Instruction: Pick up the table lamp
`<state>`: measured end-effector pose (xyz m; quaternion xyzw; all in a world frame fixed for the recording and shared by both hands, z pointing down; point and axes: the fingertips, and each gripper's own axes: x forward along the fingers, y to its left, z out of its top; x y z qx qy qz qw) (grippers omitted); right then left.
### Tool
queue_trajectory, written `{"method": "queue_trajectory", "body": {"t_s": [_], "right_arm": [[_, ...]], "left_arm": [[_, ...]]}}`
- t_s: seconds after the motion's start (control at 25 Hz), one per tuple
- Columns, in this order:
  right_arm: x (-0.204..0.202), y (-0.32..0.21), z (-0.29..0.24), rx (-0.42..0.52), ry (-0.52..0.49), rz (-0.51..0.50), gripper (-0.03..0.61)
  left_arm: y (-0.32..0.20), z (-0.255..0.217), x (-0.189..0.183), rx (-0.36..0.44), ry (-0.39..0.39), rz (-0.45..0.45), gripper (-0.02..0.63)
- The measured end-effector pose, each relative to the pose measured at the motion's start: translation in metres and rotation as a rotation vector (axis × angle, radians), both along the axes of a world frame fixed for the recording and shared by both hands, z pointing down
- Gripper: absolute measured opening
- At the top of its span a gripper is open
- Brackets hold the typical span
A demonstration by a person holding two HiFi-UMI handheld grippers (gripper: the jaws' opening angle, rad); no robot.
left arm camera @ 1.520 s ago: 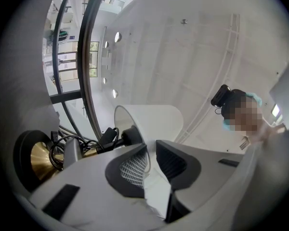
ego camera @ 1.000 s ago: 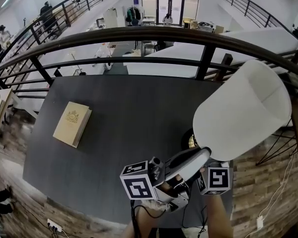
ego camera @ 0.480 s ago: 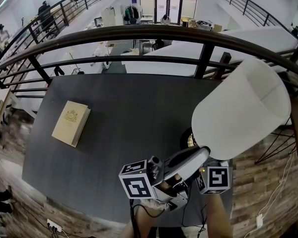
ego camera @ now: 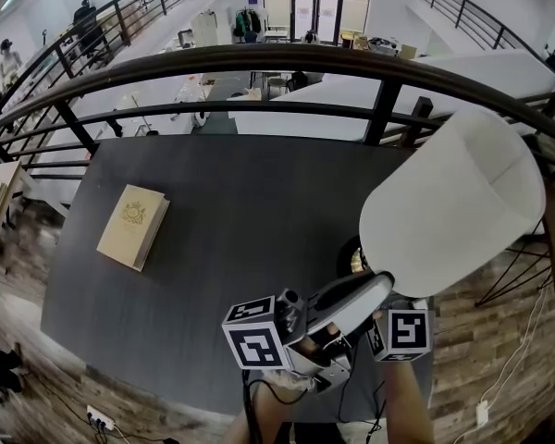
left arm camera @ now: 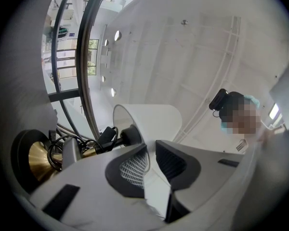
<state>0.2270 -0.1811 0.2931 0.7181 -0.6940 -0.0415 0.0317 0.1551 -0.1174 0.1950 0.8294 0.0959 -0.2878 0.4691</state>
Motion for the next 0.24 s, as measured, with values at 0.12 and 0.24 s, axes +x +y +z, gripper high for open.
{"method": "queue_trajectory", "body": {"t_s": [0.12, 0.24], "right_arm": [[0.0000, 0.0009, 0.0000, -0.002, 0.003, -0.001, 0.115], [-0.0012, 0.0012, 0.0016, -0.017, 0.014, -0.001, 0.115]], "left_arm": [[0.0013, 0.0001, 0.0003, 0.004, -0.003, -0.002, 0.083], [0.0012, 0.0006, -0.0006, 0.006, -0.006, -0.003, 0.083]]}}
